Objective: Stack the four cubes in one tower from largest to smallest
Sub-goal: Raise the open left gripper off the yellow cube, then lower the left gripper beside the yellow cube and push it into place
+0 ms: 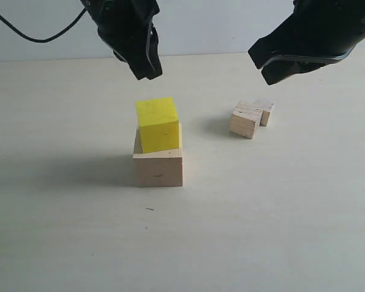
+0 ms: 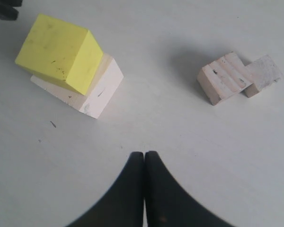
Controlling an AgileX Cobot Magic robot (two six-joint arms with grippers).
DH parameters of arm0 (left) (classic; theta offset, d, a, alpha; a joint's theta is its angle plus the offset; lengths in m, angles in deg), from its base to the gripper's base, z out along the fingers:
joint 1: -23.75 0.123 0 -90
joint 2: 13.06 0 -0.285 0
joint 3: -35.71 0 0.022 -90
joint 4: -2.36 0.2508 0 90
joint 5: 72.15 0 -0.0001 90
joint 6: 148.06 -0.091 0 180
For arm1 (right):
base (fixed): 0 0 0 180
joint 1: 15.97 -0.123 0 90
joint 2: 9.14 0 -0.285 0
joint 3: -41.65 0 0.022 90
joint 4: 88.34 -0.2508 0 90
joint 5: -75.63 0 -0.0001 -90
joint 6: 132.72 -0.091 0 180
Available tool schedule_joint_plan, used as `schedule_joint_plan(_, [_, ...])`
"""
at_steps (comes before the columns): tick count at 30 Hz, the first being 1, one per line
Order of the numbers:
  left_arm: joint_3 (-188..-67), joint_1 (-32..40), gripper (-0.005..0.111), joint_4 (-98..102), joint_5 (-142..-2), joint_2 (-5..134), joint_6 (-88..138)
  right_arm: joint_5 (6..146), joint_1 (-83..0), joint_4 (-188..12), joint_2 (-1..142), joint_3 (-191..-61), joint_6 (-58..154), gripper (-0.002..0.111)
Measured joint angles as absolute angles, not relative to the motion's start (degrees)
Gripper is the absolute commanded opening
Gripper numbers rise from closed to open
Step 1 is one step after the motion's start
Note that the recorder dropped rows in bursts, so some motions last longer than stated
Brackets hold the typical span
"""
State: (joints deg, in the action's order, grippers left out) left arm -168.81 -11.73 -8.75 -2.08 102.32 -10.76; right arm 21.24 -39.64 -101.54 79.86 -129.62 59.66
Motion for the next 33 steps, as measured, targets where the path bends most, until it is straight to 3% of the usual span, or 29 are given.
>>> schedule_joint_plan(11, [-153.92, -12.55, 0.0, -11.97, -2.08, 100.59, -15.62, 21.24, -39.64, -101.54, 79.86, -129.62, 59.66, 0.0])
schedule_joint_plan(33, [-151.54, -13.82, 0.0, -10.28, -2.4, 103.51, -22.14, 21.24, -39.64, -101.65, 79.86, -129.62, 59.66, 0.0])
